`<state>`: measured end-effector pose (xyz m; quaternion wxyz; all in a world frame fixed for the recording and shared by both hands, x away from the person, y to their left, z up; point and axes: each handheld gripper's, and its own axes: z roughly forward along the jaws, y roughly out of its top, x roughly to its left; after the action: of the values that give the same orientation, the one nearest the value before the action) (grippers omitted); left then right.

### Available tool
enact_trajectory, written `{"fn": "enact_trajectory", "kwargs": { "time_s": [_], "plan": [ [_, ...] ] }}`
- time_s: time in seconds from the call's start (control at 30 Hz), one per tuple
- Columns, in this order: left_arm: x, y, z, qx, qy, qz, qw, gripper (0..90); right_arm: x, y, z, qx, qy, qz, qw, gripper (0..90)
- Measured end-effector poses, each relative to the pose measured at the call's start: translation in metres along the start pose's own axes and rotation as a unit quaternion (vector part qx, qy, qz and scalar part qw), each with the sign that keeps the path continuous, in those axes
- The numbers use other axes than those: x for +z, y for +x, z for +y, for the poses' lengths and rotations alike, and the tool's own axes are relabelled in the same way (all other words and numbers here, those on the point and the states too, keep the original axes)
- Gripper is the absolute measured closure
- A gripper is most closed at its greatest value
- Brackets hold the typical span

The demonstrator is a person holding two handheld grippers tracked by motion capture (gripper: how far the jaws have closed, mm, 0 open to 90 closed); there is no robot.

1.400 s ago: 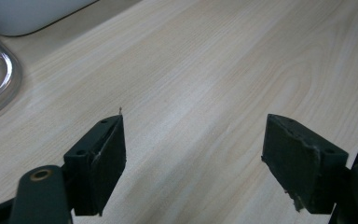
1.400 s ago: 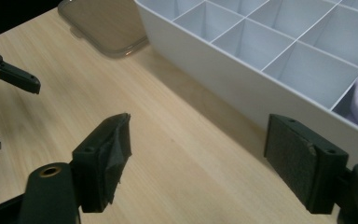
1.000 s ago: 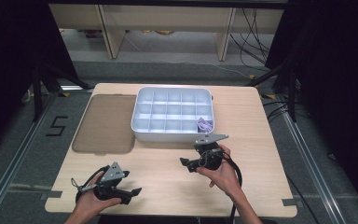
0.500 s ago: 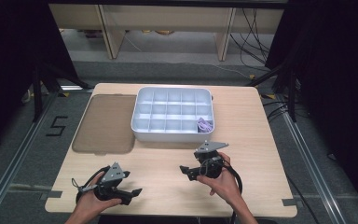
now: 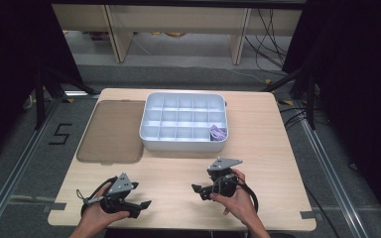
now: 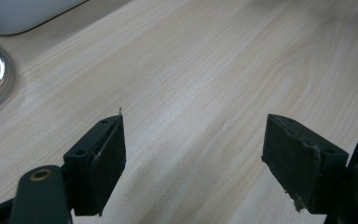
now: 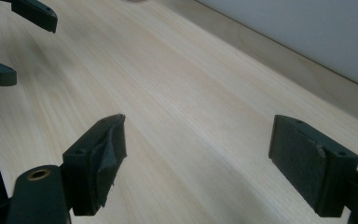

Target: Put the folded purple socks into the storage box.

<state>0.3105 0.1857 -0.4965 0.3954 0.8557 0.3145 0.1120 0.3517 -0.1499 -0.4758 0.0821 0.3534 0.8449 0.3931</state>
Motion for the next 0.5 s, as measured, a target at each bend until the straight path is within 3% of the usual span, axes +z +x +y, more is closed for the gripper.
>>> {"fn": "enact_trajectory", "kwargs": {
  "time_s": [0.03, 0.07, 0.13, 0.23, 0.37, 0.4, 0.5],
  "plan": [
    [0.000, 0.000, 0.000, -0.001, 0.000, 0.000, 1.0000, 21.2, -0.001, 0.001, -0.001, 0.010, 0.005, 0.001, 0.9999, 19.8],
    [0.000, 0.000, 0.000, -0.001, -0.001, 0.000, 1.0000, 21.2, 0.001, 0.001, -0.003, 0.006, -0.009, -0.001, 0.9999, 19.6],
    [0.000, -0.001, 0.000, -0.009, -0.001, 0.000, 1.0000, 21.2, -0.001, 0.000, -0.005, 0.003, 0.001, 0.001, 1.0000, 19.1],
    [0.000, 0.000, 0.000, 0.000, 0.000, -0.001, 1.0000, 21.2, -0.002, 0.001, -0.009, 0.005, 0.001, 0.000, 1.0000, 18.8],
    [0.001, -0.001, 0.000, -0.005, -0.004, 0.000, 1.0000, 21.2, -0.001, 0.003, -0.013, -0.001, -0.008, -0.001, 1.0000, 18.6],
    [0.001, -0.001, 0.000, -0.006, -0.004, -0.001, 1.0000, 21.2, -0.003, 0.003, -0.014, -0.005, 0.000, 0.002, 1.0000, 18.4],
    [0.001, -0.001, 0.000, 0.002, 0.000, -0.001, 1.0000, 21.2, -0.004, 0.005, -0.016, -0.004, 0.000, 0.001, 1.0000, 18.3]
  ]
}}
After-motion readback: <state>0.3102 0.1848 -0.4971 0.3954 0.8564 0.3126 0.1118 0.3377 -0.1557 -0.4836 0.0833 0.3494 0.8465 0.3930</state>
